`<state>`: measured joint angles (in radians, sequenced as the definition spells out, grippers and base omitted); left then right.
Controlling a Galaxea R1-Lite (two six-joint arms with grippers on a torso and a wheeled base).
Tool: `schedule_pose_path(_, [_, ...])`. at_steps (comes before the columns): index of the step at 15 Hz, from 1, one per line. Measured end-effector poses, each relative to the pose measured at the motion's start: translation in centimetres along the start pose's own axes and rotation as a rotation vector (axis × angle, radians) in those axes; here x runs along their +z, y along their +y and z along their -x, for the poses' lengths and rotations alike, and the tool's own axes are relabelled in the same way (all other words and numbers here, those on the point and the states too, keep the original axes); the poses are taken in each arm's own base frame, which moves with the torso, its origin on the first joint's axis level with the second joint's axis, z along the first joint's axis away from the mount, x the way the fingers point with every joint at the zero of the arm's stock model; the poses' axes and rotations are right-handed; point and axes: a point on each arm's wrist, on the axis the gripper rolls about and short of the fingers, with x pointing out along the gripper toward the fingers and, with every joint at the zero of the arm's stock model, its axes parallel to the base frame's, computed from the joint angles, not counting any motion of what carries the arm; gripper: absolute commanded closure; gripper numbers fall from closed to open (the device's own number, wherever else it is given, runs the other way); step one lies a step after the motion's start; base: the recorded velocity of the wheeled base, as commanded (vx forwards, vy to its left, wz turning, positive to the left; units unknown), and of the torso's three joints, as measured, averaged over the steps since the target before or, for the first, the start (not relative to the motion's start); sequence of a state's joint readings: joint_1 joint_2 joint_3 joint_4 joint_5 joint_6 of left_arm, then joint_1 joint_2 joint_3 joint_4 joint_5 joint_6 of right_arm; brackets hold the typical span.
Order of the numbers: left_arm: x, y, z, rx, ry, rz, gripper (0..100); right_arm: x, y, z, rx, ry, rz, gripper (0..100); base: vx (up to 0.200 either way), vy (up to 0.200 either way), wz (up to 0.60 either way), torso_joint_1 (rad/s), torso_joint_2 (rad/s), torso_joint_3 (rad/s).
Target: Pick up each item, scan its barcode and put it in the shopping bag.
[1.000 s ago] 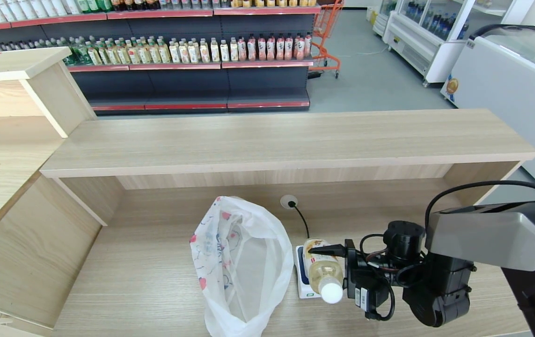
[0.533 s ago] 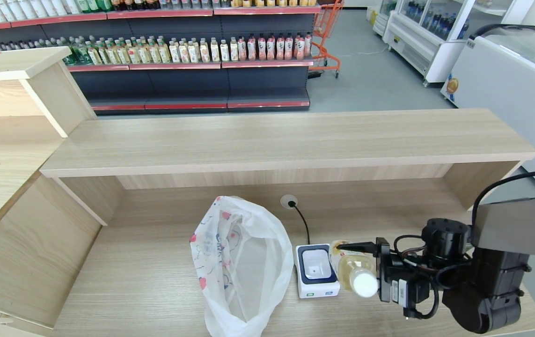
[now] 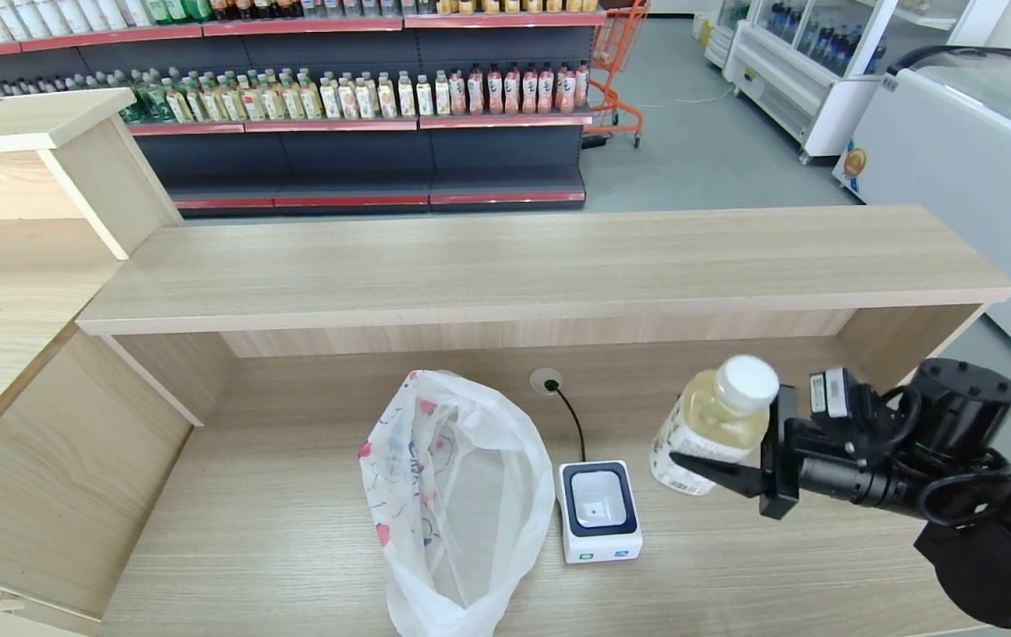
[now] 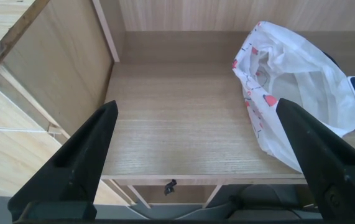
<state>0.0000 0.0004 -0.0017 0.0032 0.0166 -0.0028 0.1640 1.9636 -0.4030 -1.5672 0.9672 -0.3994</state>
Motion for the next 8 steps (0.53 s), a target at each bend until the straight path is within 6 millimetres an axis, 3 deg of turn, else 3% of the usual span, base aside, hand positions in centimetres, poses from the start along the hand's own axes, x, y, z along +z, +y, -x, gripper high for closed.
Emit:
schedule_pose_path(4, [0.0, 0.0, 0.0, 0.0, 0.0, 0.0, 0, 2.1, 0.2, -0.7, -0.278, 0.009, -0.357, 100, 0.0, 0.0, 0.0, 0.0, 0.0, 0.0])
schedule_pose_path(8, [0.0, 0.0, 0.0, 0.0, 0.0, 0.0, 0, 2.5, 1.2, -1.7, -0.242, -0.002, -0.409, 100, 0.0, 0.0, 0.0, 0.0, 0.0, 0.0])
